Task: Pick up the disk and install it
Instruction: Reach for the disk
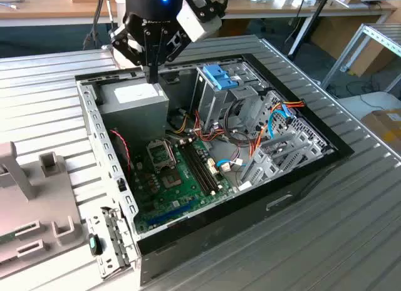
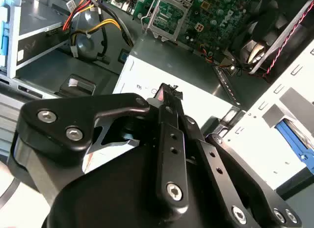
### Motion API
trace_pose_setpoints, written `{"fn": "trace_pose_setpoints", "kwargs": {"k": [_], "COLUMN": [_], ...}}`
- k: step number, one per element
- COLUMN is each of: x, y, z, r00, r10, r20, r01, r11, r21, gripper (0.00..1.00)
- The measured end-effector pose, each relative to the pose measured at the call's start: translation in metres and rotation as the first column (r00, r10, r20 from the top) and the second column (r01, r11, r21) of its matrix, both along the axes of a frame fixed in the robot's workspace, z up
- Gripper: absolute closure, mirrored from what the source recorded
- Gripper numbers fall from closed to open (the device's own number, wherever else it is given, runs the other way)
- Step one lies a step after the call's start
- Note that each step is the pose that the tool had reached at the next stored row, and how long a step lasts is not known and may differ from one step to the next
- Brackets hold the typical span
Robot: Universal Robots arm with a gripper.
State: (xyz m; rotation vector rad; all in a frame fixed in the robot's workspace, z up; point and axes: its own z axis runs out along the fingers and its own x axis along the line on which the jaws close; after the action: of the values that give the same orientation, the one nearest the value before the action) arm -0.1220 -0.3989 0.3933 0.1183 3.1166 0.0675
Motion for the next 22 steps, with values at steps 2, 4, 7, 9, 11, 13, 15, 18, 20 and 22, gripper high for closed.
{"fn": "trace_pose_setpoints", "kwargs": {"k": [2,4,7,9,11,13,15,18,20,22], "x": [0.0000,0.0000,0.0000,0.0000,0.0000,0.0000,-0.0016,-0.0048,-0.0075,-0.0091], "y": [0.0000,0.0000,0.0000,0.0000,0.0000,0.0000,0.0000,0.0000,0.0000,0.0000], "z": [0.0000,0.0000,0.0000,0.0000,0.0000,0.0000,0.0000,0.0000,0.0000,0.0000], "r00": [1.0000,1.0000,1.0000,1.0000,1.0000,1.0000,1.0000,1.0000,1.0000,1.0000], "r10": [0.000,0.000,0.000,0.000,0.000,0.000,0.000,0.000,0.000,0.000], "r20": [-0.0013,-0.0019,-0.0022,-0.0025,-0.0029,-0.0032,-0.0032,-0.0031,-0.0032,-0.0031], "r01": [0.000,0.000,0.000,0.000,0.000,0.000,0.000,0.000,0.000,0.000], "r11": [1.0000,1.0000,1.0000,1.0000,1.0000,1.0000,1.0000,1.0000,1.0000,1.0000], "r21": [-0.0001,0.0000,0.0000,0.0000,0.0000,0.0000,0.0000,0.0001,0.0000,0.0000], "gripper": [0.89,0.89,0.89,0.89,0.89,0.89,0.89,0.89,0.89,0.89]}}
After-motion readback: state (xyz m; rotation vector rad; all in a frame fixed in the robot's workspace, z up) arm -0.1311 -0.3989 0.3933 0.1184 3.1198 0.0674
